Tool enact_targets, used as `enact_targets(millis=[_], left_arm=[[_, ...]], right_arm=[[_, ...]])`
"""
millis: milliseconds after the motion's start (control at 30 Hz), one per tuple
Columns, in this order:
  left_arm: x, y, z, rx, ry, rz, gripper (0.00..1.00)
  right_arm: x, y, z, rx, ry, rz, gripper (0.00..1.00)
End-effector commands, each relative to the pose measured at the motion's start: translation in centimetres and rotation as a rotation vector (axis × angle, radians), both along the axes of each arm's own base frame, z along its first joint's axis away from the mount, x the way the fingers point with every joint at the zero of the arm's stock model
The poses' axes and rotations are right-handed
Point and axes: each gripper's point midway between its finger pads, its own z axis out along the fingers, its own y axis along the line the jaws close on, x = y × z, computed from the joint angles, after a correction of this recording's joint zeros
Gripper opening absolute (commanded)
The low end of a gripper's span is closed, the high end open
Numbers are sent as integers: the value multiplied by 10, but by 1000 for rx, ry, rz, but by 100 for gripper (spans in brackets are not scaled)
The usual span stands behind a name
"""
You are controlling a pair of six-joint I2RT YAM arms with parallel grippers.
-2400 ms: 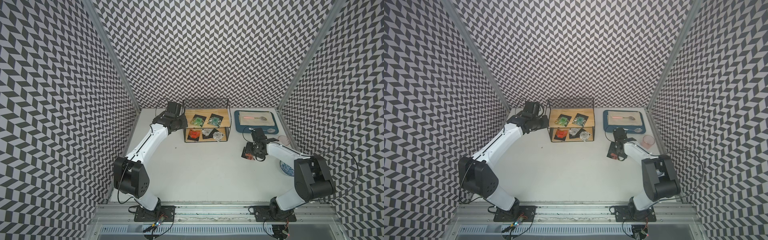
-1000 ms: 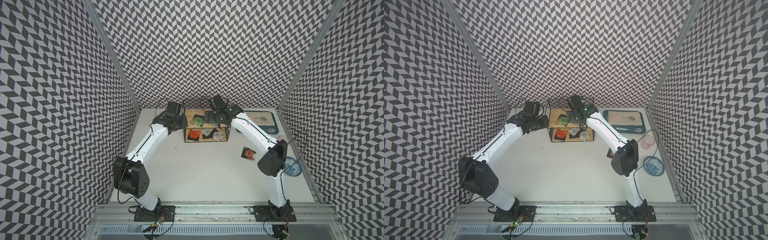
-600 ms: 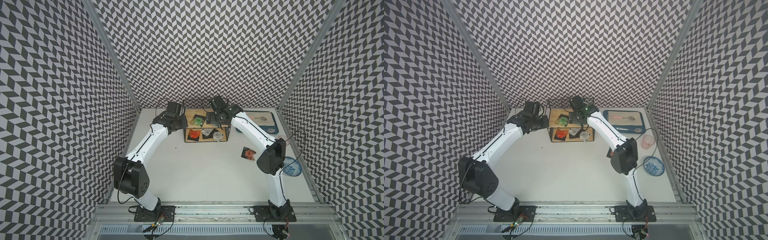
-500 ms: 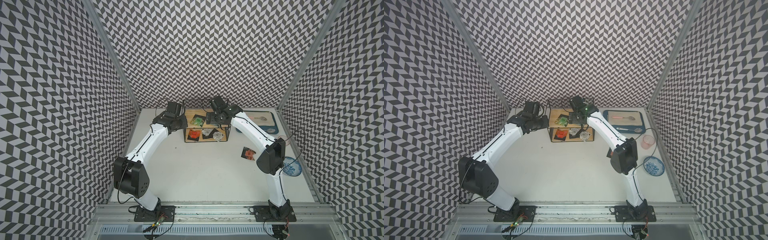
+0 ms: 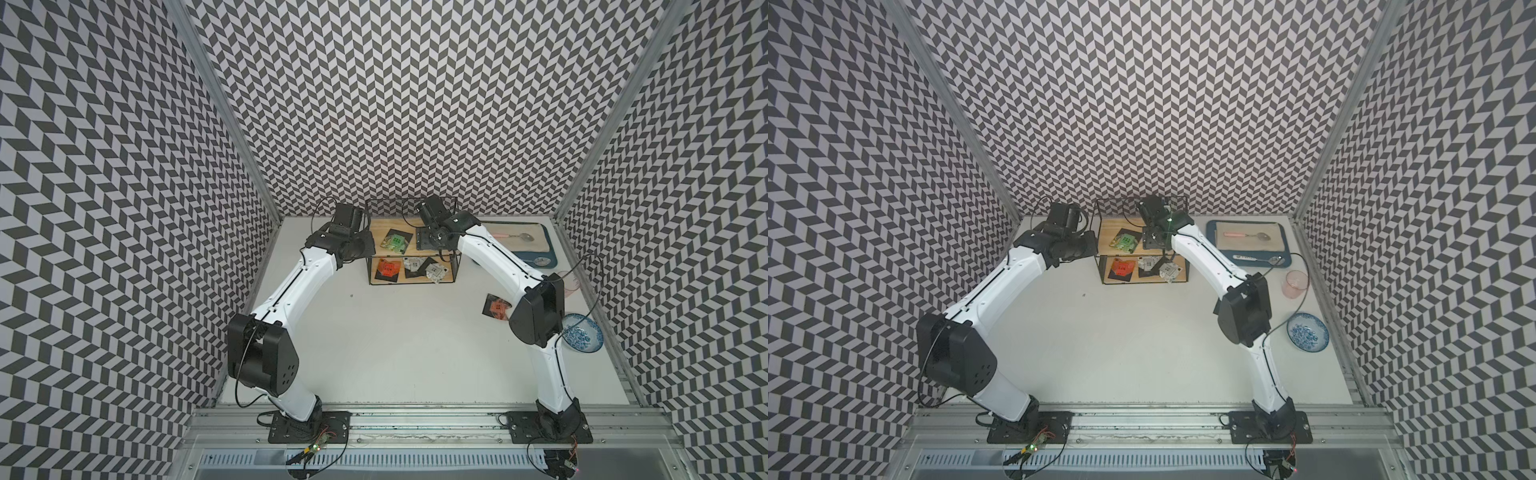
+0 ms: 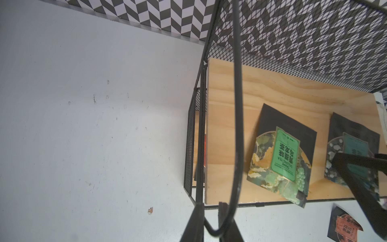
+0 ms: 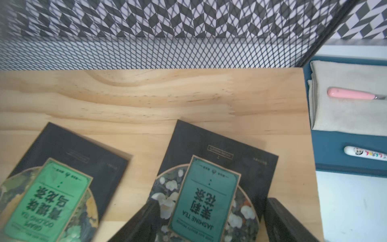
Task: Remove the tea bags from the shelf
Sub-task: Pick up the tea bag from the shelf.
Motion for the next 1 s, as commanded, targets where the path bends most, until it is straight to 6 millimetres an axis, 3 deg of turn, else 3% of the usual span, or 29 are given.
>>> enact_targets(millis=[0,133,333,567,800,967], left_arm=[[-4,-3,3,-10,-1,-7,17],[-4,-3,4,-10,-4,-6,17],[-4,-3,4,-11,-5,-6,17],[-4,-3,4,-11,-5,-5,17],[-4,-2,2,-9,0,-3,17],[-3,-2,2,-9,-1,-3,17]], right_arm=[[-5,-2,-31,-36,68,3,75],[-5,-1,-31,-37,69,4,66],[-3,-1,-25,-31,53,3,45],[-1,1,-8,-13,14,13,26],[0,3,32,30,-63,33,18],[-8,2,71,71,-133,50,16]])
